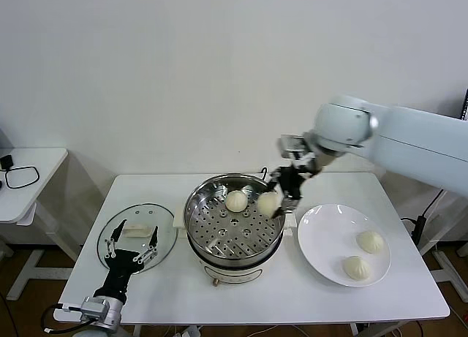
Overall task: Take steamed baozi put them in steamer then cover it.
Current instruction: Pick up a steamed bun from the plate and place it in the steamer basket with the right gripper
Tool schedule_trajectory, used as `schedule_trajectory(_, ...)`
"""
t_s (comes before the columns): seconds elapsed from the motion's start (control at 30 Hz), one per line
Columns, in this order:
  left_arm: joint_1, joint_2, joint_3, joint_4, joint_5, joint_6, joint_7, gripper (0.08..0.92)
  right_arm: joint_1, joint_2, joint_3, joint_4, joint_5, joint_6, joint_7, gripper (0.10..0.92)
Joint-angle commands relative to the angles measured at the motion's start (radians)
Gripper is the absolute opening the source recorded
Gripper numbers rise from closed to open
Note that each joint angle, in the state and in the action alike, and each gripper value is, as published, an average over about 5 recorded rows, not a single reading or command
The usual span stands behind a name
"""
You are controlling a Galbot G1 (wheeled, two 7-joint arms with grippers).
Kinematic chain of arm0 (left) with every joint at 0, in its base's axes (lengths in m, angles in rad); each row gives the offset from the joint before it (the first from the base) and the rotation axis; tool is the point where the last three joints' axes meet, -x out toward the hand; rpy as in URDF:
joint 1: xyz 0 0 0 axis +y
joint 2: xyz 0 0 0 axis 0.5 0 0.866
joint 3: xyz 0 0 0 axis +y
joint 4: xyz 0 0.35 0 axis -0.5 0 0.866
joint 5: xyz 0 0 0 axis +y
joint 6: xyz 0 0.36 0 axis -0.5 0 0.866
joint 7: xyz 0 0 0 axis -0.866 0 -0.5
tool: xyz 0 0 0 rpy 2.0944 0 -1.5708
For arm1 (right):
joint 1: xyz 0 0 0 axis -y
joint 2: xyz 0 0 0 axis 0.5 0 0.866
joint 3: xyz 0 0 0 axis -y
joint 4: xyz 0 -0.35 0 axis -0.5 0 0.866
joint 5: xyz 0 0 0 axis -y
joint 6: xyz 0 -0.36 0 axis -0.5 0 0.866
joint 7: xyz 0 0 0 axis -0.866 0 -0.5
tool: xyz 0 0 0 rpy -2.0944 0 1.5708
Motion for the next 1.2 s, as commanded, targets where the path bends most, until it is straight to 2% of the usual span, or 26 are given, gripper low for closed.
schedule_trajectory(0.03,0.0,0.001,-0.02,0.007,-0.003,0.001,0.002,0.823,-0.045,0.275,-0.019,-0.145,0.02,-0.041,0.044,0.696)
schedule_trajectory(0.3,-0.007,0.002,-0.039,0.024,-0.008,0.0,0.008,0.823,-0.174,0.418,-0.003,-0.324,-0.06,-0.032,0.026,0.696)
schedule_trajectory(0.7,-0.012,0.007,-0.049,0.027,-0.016,0.002,0.016,0.823,-0.229,0.521,0.008,-0.456,-0.142,-0.009,0.002,0.696)
schedule_trajectory(0.83,-0.011,0.005,-0.054,0.025,-0.019,0.002,0.018,0.823,-0.229,0.524,0.009,-0.459,-0.156,-0.009,-0.007,0.701)
schedule_trajectory(1.0,-0.011,0.003,-0.052,0.017,-0.022,0.003,0.017,0.823,-0.226,0.509,0.006,-0.438,-0.156,-0.009,-0.011,0.793)
schedule_trajectory(1.2,-0.01,0.002,-0.049,0.017,-0.022,0.004,0.016,0.823,-0.176,0.404,0.025,-0.353,-0.141,-0.011,-0.026,0.822)
